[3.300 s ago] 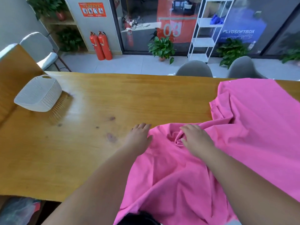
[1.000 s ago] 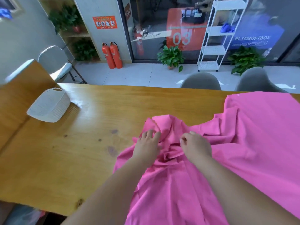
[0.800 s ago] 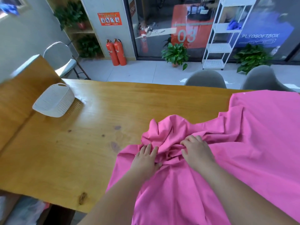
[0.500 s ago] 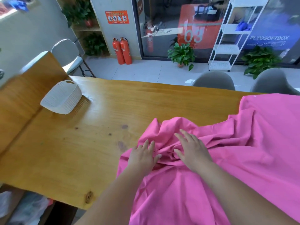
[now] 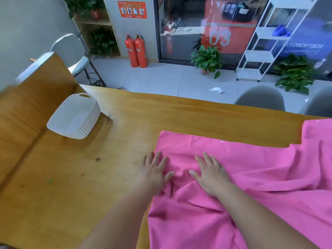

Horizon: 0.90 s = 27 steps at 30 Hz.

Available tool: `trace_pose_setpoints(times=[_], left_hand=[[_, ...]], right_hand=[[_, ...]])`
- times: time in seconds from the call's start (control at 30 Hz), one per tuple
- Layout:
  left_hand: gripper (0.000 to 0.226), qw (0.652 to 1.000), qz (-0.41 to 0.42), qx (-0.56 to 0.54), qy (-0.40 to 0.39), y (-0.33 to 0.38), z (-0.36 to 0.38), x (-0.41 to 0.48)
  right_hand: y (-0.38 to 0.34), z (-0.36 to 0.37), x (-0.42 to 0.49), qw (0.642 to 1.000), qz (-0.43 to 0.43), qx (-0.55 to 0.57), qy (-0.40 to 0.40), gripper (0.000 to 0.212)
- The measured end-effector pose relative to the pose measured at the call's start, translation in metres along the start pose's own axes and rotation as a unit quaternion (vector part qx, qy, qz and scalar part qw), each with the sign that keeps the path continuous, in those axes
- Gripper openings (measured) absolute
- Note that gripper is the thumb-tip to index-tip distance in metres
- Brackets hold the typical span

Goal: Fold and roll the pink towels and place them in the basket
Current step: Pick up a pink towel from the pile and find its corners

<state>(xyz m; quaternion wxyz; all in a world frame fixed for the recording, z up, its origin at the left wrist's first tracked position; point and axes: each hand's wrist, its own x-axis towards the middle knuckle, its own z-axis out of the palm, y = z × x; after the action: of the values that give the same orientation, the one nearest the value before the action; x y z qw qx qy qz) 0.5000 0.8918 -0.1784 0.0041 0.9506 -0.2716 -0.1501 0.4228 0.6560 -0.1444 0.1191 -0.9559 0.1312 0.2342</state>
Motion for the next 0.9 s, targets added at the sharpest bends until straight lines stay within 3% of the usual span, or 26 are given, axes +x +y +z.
trace_pose_setpoints(times=[0.1, 0.37, 0.57, 0.9], left_hand=[[0.083, 1.000, 0.002, -0.009, -0.001, -0.035, -0.009, 0.027], [0.078, 0.999, 0.026, -0.015, 0.035, -0.134, -0.016, 0.096], [0.085, 0.998, 0.034, 0.014, 0.047, -0.191, -0.030, 0.145], [0.077, 0.984, 0.054, -0.101, 0.138, -0.246, -0.026, 0.161]], right_hand=[[-0.028, 0.000, 0.031, 1.000, 0.019, 0.007, -0.020, 0.078], [-0.092, -0.023, 0.113, 0.998, 0.047, -0.005, 0.033, 0.071], [-0.124, -0.053, 0.181, 0.998, 0.043, -0.004, 0.033, 0.073], [-0.182, -0.028, 0.254, 0.987, 0.015, -0.047, 0.152, 0.086]])
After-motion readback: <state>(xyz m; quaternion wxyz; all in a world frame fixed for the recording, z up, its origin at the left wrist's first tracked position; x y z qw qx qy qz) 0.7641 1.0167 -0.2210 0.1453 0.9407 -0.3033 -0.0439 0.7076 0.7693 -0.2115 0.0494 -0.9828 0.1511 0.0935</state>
